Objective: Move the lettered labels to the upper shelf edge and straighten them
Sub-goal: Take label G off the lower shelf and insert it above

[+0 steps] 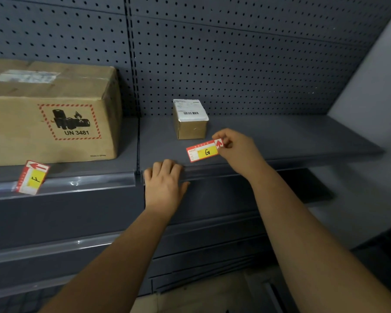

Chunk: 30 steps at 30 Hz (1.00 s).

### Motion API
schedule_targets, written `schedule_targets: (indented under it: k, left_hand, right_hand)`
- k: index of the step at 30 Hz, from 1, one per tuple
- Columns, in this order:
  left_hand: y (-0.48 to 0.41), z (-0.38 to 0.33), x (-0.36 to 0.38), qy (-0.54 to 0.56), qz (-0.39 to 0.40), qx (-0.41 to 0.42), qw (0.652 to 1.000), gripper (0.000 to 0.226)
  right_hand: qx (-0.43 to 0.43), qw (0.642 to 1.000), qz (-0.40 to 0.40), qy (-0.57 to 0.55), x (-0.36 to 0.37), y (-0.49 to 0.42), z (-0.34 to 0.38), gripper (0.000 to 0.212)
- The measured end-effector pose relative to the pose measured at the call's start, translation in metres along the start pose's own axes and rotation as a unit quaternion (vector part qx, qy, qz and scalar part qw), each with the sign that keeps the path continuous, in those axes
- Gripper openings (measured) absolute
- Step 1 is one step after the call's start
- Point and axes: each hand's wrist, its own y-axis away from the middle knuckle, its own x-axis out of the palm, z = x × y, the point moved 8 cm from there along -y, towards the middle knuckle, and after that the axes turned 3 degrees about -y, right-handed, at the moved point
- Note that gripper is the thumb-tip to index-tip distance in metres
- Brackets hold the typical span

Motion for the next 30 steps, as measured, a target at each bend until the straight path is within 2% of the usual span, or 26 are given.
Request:
schedule_targets:
  k: [9, 17, 30]
  left_hand:
    - [-0.004, -0.003, 0.006, -0.02, -0.03, -0.027, 0.999, 0.032]
    - [-0.001, -0.01, 0.008, -0.027, 0.002, -0.017, 0.999, 0.027]
    - [0.007, 0.009, -0.01, 0.151, 0.045, -0.018, 0.987, 0.028]
  right_hand:
    - [0.008, 1.0, -0.001, -0.001, -0.001, 0.004, -0.006, 0.027]
    - [-0.008, 0.999, 0.011, 0.039, 0.01, 0.009, -0.009, 0.027]
    - [-0.138, 0.978, 0.012, 0.156, 0.041, 0.004, 0.018, 0.025]
